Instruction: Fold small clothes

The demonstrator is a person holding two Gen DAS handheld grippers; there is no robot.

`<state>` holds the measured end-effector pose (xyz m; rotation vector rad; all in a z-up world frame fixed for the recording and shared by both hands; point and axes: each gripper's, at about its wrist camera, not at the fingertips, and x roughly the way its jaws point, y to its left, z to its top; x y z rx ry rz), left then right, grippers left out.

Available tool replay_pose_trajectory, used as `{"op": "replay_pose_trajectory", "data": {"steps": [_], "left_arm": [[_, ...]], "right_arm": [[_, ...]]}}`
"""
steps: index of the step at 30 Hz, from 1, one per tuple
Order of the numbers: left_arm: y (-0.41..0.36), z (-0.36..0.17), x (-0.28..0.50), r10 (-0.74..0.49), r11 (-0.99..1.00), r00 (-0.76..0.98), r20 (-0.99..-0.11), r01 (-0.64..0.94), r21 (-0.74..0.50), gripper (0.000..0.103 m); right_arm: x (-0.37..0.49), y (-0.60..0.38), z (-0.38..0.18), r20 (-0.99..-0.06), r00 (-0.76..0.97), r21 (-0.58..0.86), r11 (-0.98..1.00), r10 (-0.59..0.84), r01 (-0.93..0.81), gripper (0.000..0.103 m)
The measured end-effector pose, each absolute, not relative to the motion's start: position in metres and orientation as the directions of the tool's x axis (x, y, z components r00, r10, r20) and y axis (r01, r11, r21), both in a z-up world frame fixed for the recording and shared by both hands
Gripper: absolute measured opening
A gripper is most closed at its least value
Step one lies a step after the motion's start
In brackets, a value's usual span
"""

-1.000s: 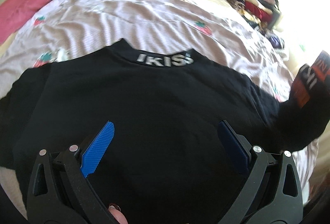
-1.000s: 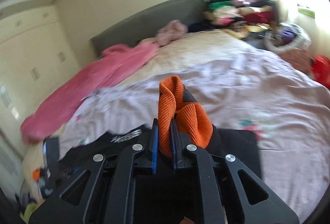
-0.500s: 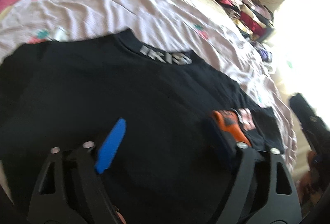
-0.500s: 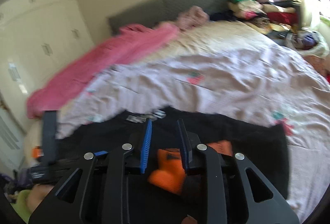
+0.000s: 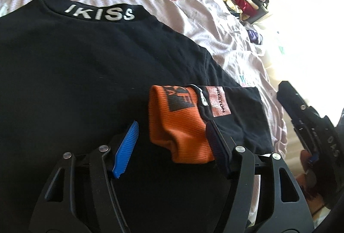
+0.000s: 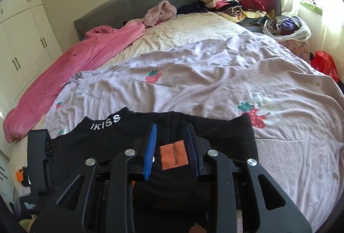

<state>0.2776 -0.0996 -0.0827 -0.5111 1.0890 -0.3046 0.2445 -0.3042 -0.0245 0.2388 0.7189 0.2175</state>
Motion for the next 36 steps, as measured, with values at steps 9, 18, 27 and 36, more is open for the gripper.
{"op": "replay_pose_trajectory", "data": {"steps": [9, 18, 27, 36], "left_arm": [[-0.110, -0.084, 0.285, -0.467, 0.848, 0.453, -0.760, -0.014, -0.530, 0.013], [-0.069, -0.024, 0.257, -0.363, 0.888, 0.647, -0.671, 0.022, -0.459, 0.003], [-0.015, -0.003, 0.240, -0.280, 0.890, 0.724, -0.631, -0.052, -0.454, 0.003], [0.035, -0.001, 0.228, -0.194, 0.885, 0.740, -0.644, -0.152, -0.441, 0.003]], "right_arm": [[0.244, -0.335, -0.021, -0.611, 0.753, 0.314, 0.948, 0.244, -0.052, 0.027], [0.242, -0.367, -0.022, -0.601, 0.767, 0.371, 0.928, 0.225, 0.019, 0.029], [0.243, -0.359, -0.021, -0.606, 0.764, 0.350, 0.937, 0.220, 0.007, 0.029], [0.241, -0.339, -0.016, -0.599, 0.766, 0.305, 0.951, 0.234, -0.052, 0.029]]}}
